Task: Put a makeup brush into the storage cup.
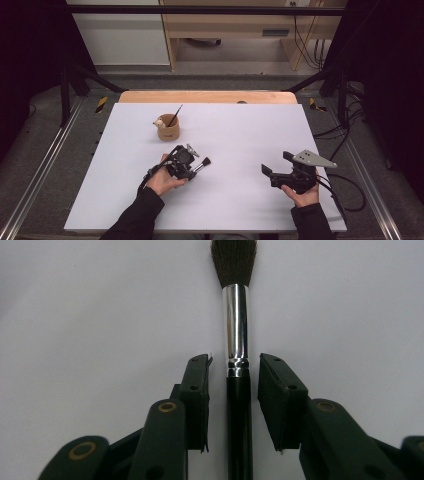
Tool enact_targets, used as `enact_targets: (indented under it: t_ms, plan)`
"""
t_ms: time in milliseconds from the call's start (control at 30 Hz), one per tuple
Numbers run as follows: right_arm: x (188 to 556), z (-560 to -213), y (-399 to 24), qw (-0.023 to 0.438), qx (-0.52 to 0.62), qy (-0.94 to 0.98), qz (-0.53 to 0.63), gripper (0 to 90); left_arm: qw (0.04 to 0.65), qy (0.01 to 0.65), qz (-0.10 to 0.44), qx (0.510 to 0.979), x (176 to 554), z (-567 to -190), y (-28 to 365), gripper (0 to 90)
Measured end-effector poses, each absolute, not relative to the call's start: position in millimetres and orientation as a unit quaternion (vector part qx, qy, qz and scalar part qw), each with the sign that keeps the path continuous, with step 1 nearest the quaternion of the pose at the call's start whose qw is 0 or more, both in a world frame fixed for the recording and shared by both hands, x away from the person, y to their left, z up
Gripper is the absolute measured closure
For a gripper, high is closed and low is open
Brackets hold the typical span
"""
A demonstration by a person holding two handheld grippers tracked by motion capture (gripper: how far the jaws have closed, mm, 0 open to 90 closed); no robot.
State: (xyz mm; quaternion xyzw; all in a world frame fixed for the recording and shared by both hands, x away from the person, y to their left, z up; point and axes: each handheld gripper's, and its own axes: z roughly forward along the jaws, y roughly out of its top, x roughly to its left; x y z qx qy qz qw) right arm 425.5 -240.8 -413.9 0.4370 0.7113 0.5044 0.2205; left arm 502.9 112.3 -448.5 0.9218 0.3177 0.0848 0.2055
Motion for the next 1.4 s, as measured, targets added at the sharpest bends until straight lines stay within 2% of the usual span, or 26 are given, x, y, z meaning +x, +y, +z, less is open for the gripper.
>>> enact_targets:
  t_ms: [167, 600, 833, 1100, 1400]
  plan:
    - [425.6, -414.0, -240.6, 0.22, 0.437, 0.711, 0.504, 6.4, 0.182, 0.307, 0.068, 0.932, 506.2, -445.4, 111.2, 63.7]
    - [425.7, -413.9, -240.7, 0.219, 0.437, 0.712, 0.505, 6.4, 0.148, 0.3, 0.049, 0.941, 509.6, -446.1, 104.2, 77.5]
    - [425.5, -413.4, -241.0, 0.218, 0.438, 0.71, 0.506, 6.4, 0.14, 0.297, 0.05, 0.943, 509.8, -445.6, 101.9, 78.7]
    - [425.6, -413.3, -241.5, 0.221, 0.436, 0.71, 0.507, 6.4, 0.159, 0.296, 0.066, 0.939, 507.3, -443.8, 106.2, 79.0]
    - [425.0, -412.6, -241.9, 0.219, 0.437, 0.709, 0.509, 6.4, 0.215, 0.298, 0.092, 0.925, 498.8, -422.2, 117.9, 79.0]
